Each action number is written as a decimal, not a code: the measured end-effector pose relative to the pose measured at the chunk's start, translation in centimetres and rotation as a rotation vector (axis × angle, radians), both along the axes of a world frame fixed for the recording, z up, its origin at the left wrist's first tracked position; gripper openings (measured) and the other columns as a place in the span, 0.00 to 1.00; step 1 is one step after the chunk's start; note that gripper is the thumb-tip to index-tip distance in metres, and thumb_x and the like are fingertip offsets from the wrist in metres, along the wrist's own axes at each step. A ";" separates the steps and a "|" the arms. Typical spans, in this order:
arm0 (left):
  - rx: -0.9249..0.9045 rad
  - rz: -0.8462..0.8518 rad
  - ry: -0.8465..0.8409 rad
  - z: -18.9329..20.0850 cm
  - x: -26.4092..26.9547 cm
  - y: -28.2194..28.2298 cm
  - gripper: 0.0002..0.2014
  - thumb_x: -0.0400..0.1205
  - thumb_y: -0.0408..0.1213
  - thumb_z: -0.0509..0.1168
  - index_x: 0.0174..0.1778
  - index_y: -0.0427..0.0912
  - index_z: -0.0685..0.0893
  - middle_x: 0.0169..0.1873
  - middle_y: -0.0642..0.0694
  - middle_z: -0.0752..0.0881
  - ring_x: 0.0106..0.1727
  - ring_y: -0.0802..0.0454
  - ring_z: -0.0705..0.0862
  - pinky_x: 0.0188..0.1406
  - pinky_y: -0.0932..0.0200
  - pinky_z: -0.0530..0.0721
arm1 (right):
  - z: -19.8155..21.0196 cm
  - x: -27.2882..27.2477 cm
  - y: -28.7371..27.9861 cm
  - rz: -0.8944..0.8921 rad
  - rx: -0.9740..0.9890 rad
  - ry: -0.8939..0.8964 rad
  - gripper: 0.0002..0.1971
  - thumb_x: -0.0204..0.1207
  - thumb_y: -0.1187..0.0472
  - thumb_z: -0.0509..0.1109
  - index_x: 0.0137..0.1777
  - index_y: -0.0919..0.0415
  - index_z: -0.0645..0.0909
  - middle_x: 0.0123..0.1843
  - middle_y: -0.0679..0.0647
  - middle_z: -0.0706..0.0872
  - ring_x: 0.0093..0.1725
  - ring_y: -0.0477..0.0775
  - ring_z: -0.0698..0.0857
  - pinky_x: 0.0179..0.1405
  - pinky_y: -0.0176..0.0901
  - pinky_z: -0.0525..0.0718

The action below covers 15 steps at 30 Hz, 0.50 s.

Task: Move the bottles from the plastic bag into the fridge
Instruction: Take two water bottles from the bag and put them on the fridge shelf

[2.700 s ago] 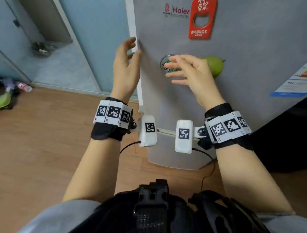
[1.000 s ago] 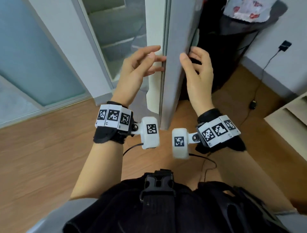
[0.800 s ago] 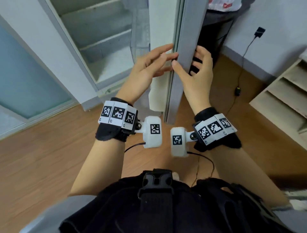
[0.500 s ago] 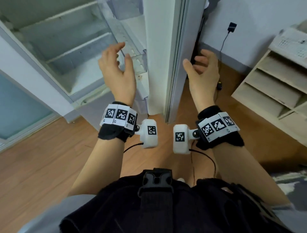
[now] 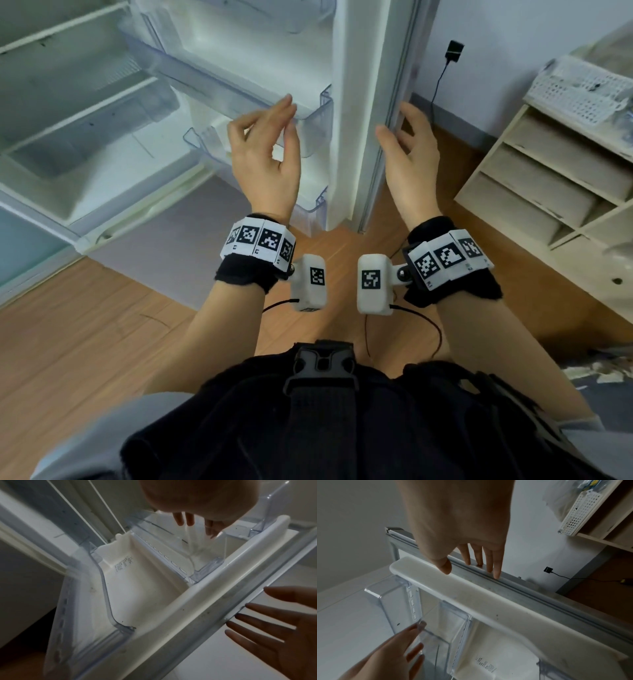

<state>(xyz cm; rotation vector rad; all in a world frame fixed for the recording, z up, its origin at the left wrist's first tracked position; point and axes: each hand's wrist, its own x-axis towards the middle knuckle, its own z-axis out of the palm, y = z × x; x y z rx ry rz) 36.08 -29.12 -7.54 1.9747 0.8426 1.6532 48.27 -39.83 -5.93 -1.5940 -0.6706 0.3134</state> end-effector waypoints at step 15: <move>0.314 -0.227 0.695 0.8 20.4 9.6 0.35 0.72 0.28 0.58 0.78 0.51 0.68 0.75 0.57 0.74 0.75 0.47 0.71 0.77 0.29 0.48 | -0.3 15.7 10.1 0.066 -0.041 0.028 0.18 0.83 0.64 0.57 0.72 0.56 0.72 0.63 0.40 0.80 0.62 0.30 0.79 0.63 0.32 0.81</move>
